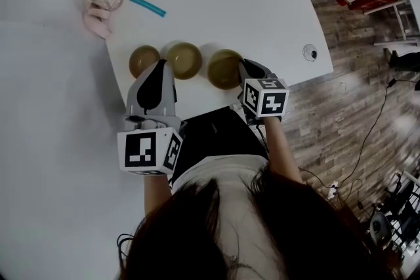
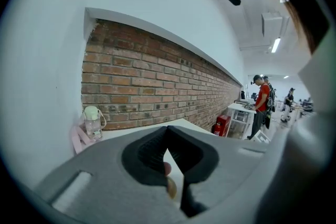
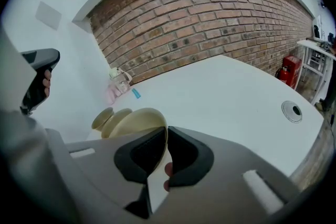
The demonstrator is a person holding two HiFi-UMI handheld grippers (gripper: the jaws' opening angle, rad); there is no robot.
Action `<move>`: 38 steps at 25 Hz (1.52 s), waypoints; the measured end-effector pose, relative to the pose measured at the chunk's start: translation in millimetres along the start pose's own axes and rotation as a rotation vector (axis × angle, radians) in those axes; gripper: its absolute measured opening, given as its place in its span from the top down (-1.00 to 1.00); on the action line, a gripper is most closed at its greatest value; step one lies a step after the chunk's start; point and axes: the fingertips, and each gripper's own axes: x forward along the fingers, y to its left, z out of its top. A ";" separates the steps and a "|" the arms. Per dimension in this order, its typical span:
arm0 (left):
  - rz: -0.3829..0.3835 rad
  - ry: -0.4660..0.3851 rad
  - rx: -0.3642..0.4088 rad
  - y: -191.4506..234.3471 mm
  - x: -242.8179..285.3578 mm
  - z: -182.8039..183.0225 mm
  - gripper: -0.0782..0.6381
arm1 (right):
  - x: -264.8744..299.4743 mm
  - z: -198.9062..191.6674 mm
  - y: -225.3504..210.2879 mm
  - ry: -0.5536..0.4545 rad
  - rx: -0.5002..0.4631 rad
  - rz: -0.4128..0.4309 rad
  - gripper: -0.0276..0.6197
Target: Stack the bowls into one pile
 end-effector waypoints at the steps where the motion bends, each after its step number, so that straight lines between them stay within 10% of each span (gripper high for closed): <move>1: 0.002 -0.004 -0.001 4.0 -2.0 0.4 0.78 | 0.1 0.5 2.7 -0.004 0.000 -0.002 0.84; 38: 0.204 -0.092 -0.078 118.1 -67.7 22.7 0.78 | 17.2 55.5 93.8 -0.052 -0.035 0.095 0.84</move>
